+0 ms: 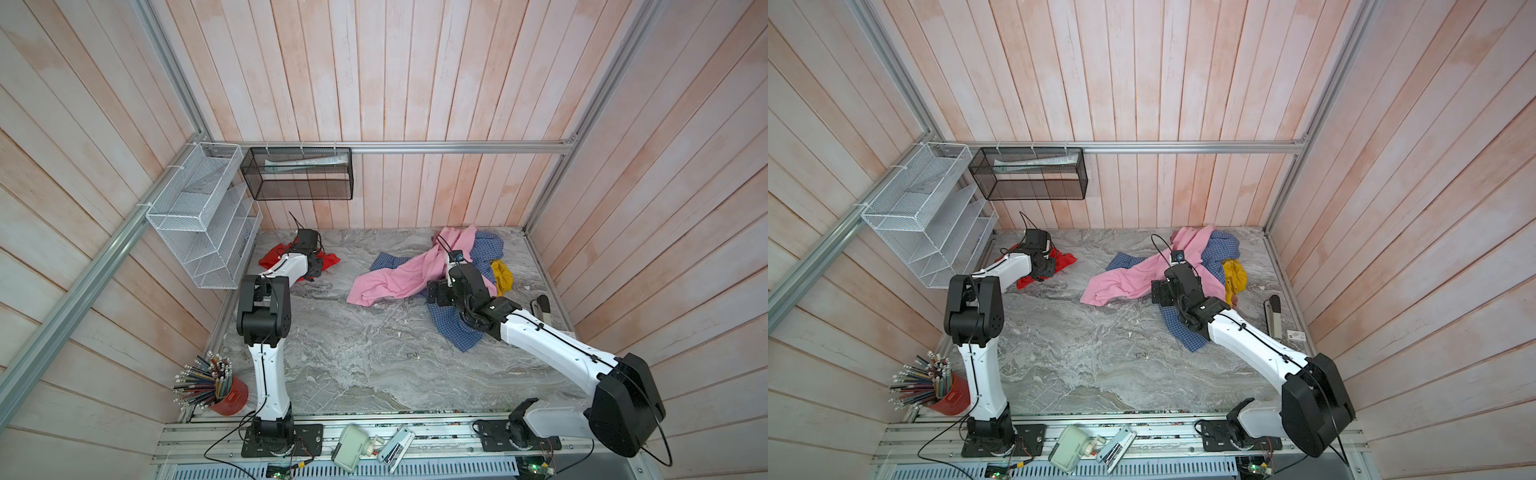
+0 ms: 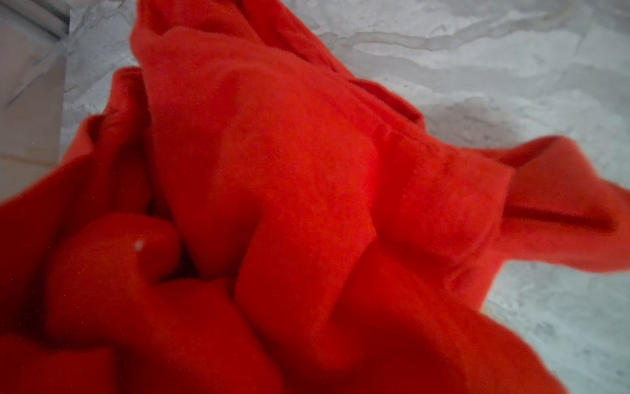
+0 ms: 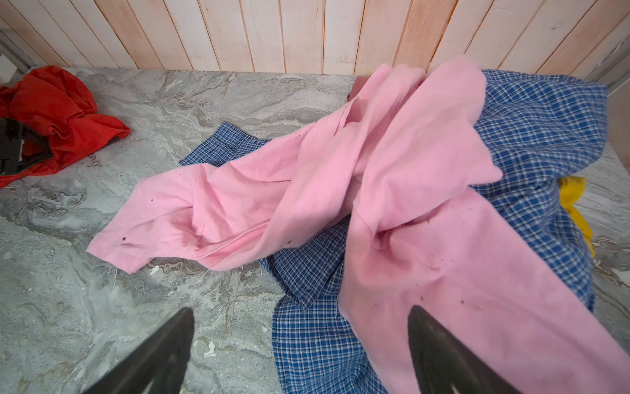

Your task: Pick out a specific cloth from the pile

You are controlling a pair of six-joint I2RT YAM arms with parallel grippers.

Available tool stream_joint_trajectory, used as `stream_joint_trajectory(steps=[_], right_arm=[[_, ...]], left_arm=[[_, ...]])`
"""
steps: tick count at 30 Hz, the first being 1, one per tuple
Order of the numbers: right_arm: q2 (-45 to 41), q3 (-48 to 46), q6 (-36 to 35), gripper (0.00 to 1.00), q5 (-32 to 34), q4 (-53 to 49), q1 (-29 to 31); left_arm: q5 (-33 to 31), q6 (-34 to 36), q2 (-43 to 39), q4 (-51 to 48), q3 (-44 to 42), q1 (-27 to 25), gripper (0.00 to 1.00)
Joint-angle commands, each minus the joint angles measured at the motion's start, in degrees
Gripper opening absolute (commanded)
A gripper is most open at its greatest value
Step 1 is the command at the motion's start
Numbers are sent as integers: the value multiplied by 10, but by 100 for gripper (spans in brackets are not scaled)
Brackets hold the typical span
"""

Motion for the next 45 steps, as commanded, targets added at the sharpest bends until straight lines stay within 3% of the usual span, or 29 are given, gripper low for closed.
stream_joint_trajectory(steps=[1, 5, 8, 9, 19, 24, 34, 40, 45], right_arm=[[-16, -10, -20, 98, 14, -3, -6], [-31, -20, -43, 98, 0, 14, -10], [-50, -34, -62, 98, -29, 32, -17], [-56, -39, -66, 98, -35, 37, -19], [-127, -100, -126, 98, -92, 59, -78], [-182, -159, -171, 98, -80, 88, -138], [-318, -388, -212, 98, -73, 350, -271], [-277, -449, -140, 98, -14, 480, -316], [-183, -488, -141, 98, -16, 632, -328]], left_arm=[[35, -8, -24, -17, -18, 0, 60], [44, -21, -45, -10, -30, -3, 77], [45, -33, -70, -2, -43, -5, 98], [45, -36, -80, 2, -49, -6, 100], [66, -76, -196, 30, -118, -7, 100], [76, -87, -261, 50, -169, -12, 100], [37, -115, -442, 188, -403, -18, 100], [27, -133, -500, 216, -474, -19, 100], [15, -146, -542, 250, -512, -18, 100]])
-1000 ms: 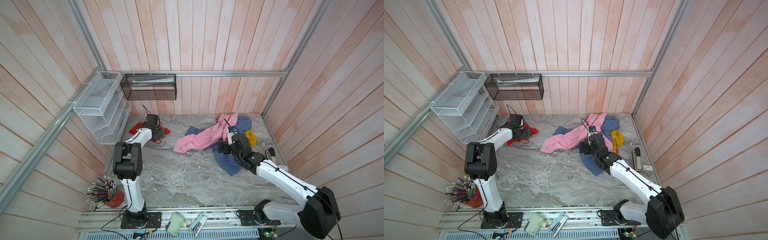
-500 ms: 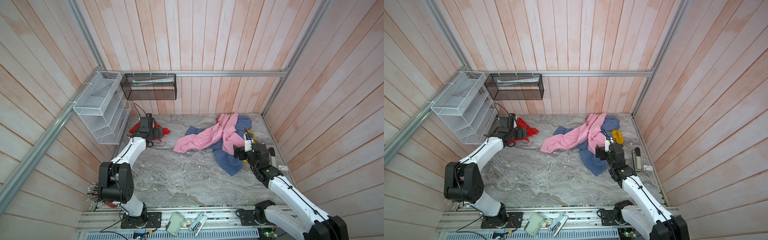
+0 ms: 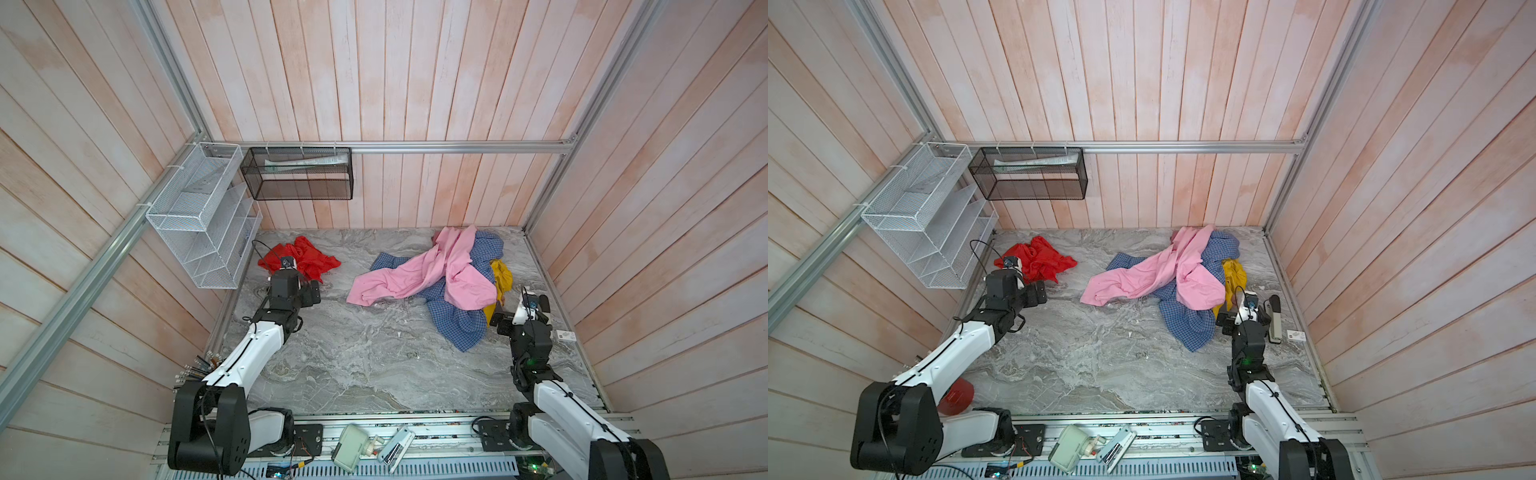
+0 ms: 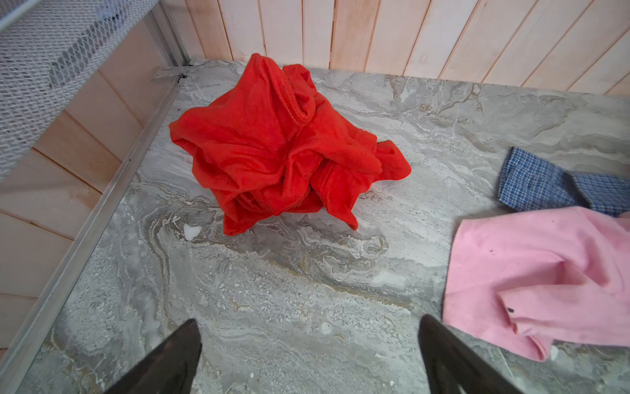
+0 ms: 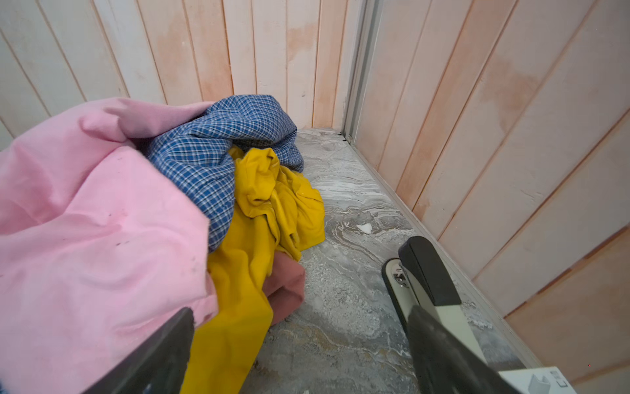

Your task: Pick out a specific cloth from the pile

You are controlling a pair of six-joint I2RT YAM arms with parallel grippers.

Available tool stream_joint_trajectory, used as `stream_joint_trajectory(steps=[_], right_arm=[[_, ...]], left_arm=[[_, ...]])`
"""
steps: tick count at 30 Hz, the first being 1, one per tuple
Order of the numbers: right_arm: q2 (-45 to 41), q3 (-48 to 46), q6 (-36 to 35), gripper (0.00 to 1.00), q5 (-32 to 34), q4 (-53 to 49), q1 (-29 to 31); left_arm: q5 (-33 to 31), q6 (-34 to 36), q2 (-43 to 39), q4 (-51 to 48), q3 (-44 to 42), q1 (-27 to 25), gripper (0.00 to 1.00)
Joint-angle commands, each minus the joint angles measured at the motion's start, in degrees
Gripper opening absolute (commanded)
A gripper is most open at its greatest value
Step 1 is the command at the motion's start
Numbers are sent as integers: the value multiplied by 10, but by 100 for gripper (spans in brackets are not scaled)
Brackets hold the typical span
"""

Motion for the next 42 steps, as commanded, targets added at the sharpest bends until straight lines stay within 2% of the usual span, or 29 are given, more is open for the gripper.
stream_joint_trajectory(steps=[1, 4, 11, 17, 21, 24, 32, 37, 39, 42], right_arm=[[60, -24, 8, 98, 14, 164, -8], [126, -15, 6, 97, 6, 222, -18], [250, 42, -9, 96, -40, 274, -25], [332, 42, -14, 96, -67, 353, -23], [333, 67, -13, 98, -88, 307, -32], [329, 74, -6, 98, -100, 287, -40], [329, 75, -6, 98, -101, 286, -40], [330, 74, -6, 98, -102, 285, -40], [329, 75, -6, 98, -102, 285, -40], [329, 75, -6, 98, -102, 285, -40]], left_arm=[[-20, -19, -33, 53, -26, 0, 100], [-27, -25, -59, 65, -50, 1, 100], [-54, -41, -125, 101, -117, 5, 100], [-81, -44, -181, 141, -176, 8, 100], [-96, -29, -195, 215, -230, 10, 100], [-114, -18, -164, 327, -271, 11, 100], [-101, 21, 16, 633, -316, 17, 100], [-92, 35, 86, 714, -310, 24, 100], [-69, 60, 128, 775, -318, 26, 100], [-10, 86, 180, 809, -309, 25, 100]])
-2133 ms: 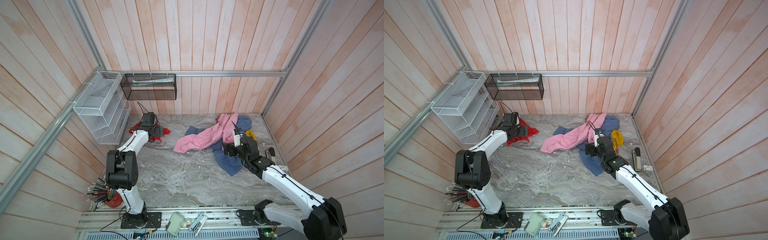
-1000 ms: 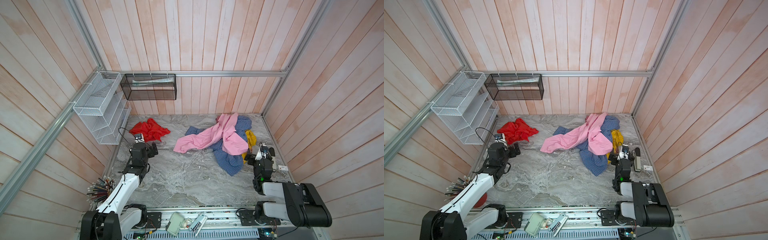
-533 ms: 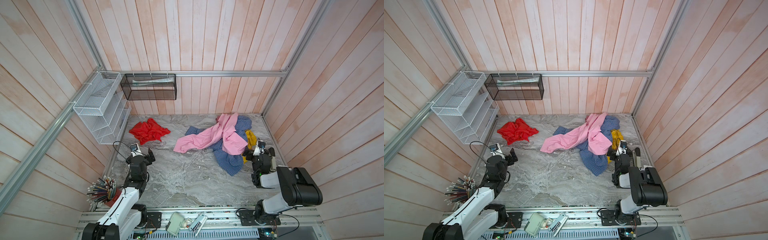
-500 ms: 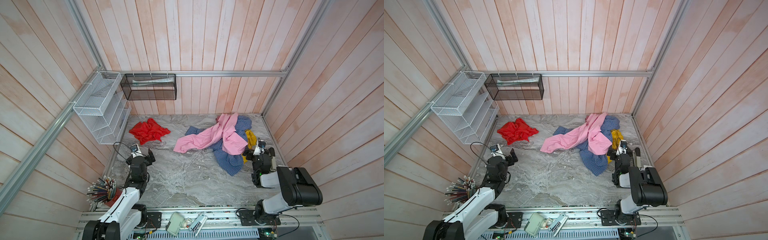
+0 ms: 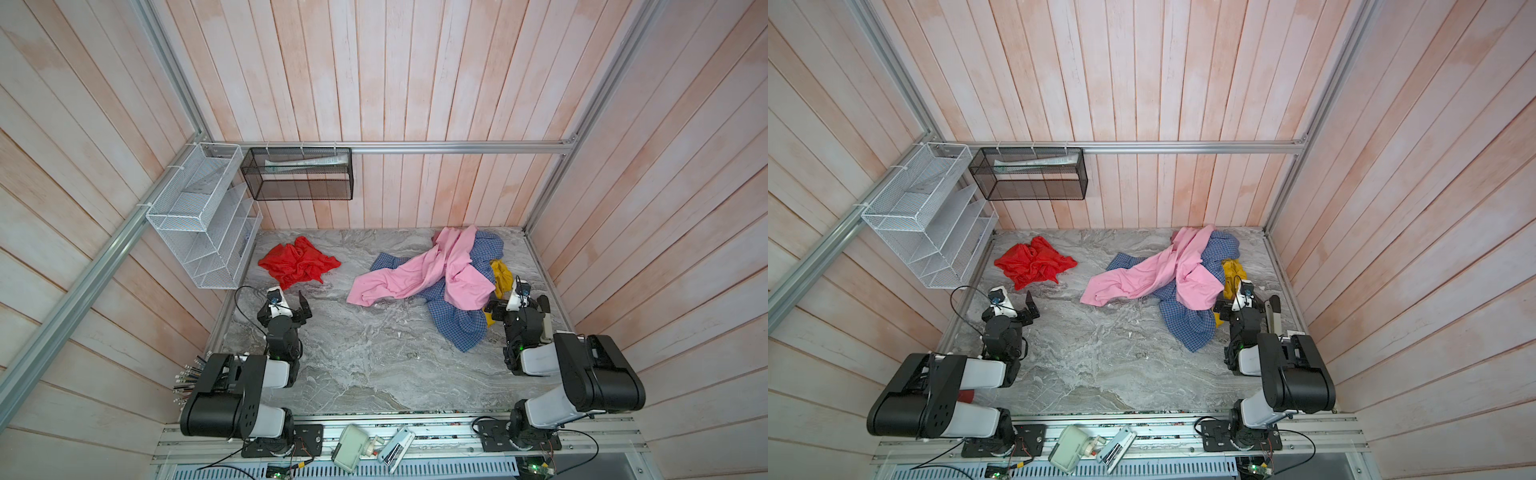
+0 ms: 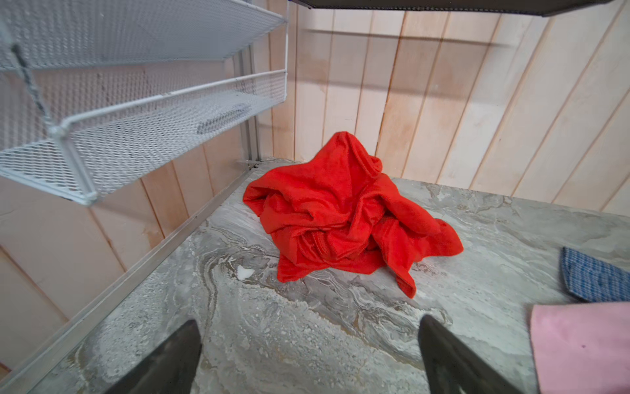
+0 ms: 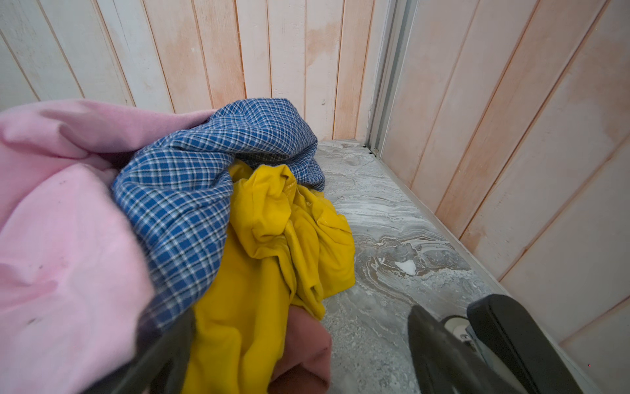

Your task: Pick out a specific cloth from the pile

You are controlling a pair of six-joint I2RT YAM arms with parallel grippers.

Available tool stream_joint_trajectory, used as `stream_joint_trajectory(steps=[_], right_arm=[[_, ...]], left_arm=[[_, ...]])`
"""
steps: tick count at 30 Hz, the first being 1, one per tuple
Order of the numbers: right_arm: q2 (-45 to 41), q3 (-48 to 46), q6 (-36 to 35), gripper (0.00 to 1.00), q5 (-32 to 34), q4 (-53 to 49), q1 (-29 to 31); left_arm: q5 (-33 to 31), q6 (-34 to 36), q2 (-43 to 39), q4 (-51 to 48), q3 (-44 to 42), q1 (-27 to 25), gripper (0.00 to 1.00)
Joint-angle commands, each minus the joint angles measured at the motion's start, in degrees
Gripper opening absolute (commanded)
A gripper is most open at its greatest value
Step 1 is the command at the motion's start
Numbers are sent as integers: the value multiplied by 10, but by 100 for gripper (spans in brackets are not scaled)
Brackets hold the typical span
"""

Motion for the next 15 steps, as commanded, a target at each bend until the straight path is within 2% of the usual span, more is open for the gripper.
stream_joint_trajectory(steps=[1, 3, 5, 7, 15], right_arm=[[-4, 8, 3, 98, -9, -4, -3], [-4, 9, 3, 98, -9, -4, -3], [-5, 8, 3, 98, -9, -4, -3], [-4, 8, 2, 98, -10, -3, -3], [-4, 8, 3, 98, -9, -4, -3]], left_arm=[[47, 41, 47, 86, 13, -1, 100], [51, 23, 22, -37, 53, 7, 100], [62, 16, 36, -7, 49, 20, 100], [64, 14, 26, -33, 53, 20, 100], [62, 14, 27, -28, 52, 19, 100]])
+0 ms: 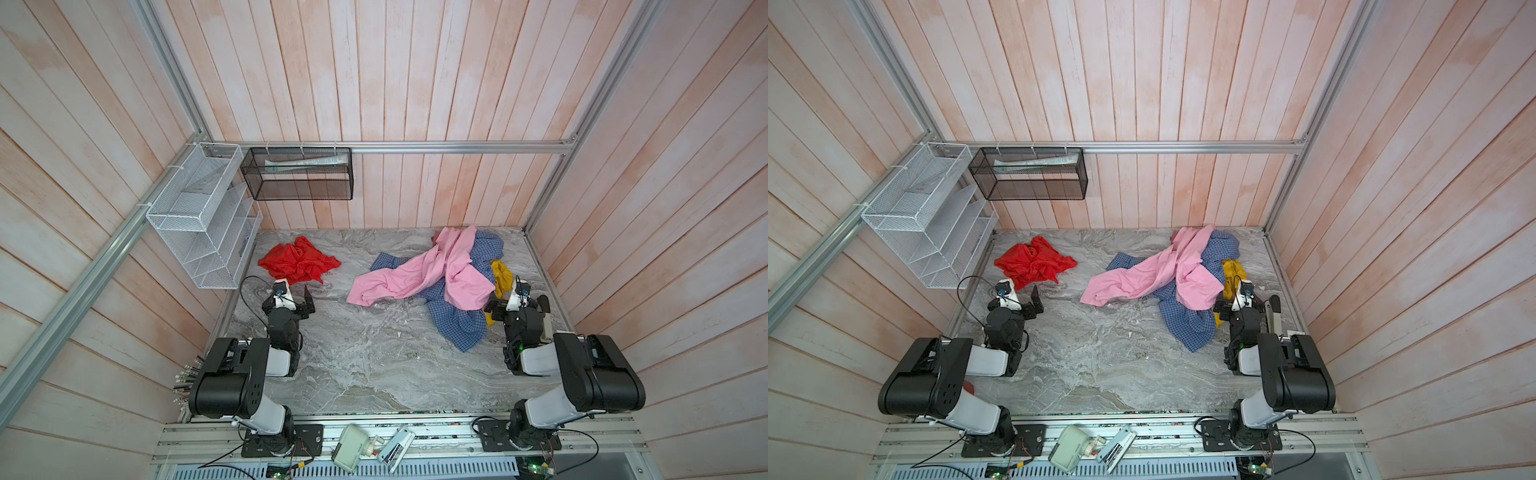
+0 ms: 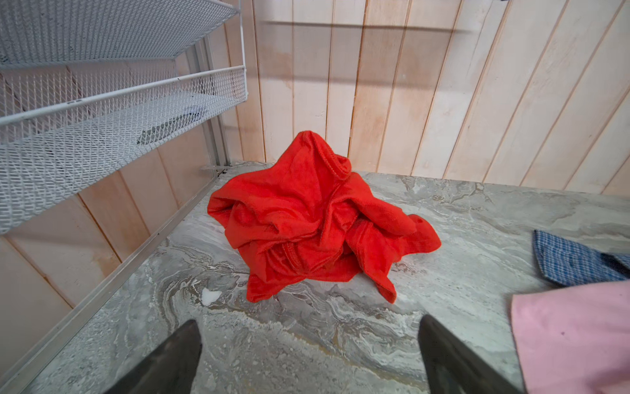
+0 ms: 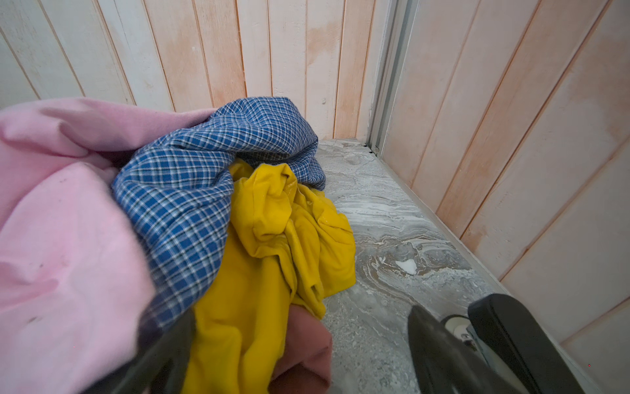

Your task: Pick out a specific cloth from the pile

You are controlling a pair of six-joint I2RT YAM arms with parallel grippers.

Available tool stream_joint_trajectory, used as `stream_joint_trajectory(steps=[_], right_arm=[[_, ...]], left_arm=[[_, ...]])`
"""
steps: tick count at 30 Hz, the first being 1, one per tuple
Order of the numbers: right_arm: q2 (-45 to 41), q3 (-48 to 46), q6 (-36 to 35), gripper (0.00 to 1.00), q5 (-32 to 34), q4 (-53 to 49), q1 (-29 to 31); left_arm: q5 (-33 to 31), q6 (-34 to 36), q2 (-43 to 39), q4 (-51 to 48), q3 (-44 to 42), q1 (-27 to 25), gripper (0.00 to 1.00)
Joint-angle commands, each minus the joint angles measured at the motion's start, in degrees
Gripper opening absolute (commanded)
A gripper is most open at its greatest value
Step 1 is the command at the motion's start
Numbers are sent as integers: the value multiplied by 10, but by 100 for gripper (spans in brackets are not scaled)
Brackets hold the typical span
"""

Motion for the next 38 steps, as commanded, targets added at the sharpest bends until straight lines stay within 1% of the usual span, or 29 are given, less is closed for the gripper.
stream_joint_trajectory(steps=[1, 38], right_arm=[[-4, 8, 3, 98, -9, -2, -3], [-4, 8, 3, 98, -9, -2, -3]], left_arm=[[8, 2, -3, -5, 5, 2, 100], [2, 9, -2, -2, 4, -5, 100]])
